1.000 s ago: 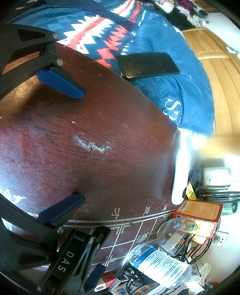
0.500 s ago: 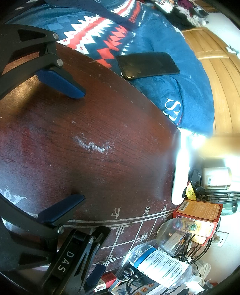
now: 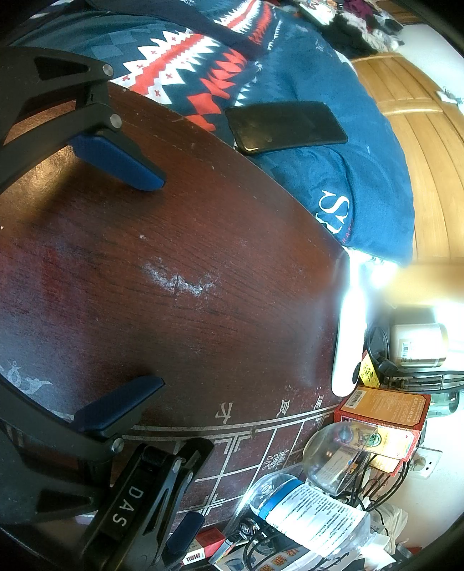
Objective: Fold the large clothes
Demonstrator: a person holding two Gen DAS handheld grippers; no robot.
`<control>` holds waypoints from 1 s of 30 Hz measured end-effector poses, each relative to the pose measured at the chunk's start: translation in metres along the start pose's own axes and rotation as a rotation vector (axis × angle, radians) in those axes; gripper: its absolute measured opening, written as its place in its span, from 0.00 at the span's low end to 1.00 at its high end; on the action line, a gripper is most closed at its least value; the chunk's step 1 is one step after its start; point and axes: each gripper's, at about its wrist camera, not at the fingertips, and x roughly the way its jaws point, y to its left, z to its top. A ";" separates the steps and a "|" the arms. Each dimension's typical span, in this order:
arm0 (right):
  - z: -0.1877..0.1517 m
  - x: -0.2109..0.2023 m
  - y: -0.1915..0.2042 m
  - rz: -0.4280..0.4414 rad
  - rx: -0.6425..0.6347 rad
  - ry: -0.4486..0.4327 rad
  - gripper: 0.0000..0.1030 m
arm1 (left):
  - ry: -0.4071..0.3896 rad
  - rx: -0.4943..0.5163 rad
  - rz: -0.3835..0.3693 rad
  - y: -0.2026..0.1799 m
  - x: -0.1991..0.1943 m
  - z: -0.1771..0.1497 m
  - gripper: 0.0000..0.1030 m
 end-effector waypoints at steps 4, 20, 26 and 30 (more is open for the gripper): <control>0.000 0.000 -0.001 0.000 0.003 0.000 1.00 | 0.000 -0.001 -0.001 0.000 0.000 0.000 1.00; -0.014 -0.151 0.051 0.232 -0.297 -0.275 1.00 | -0.317 -0.079 -0.410 0.124 -0.195 -0.045 1.00; -0.025 -0.292 0.112 0.467 -0.405 -0.629 1.00 | -0.727 -0.187 -0.145 0.213 -0.408 -0.088 1.00; -0.044 -0.365 0.132 0.653 -0.421 -0.890 1.00 | -1.017 -0.264 -0.066 0.249 -0.529 -0.144 1.00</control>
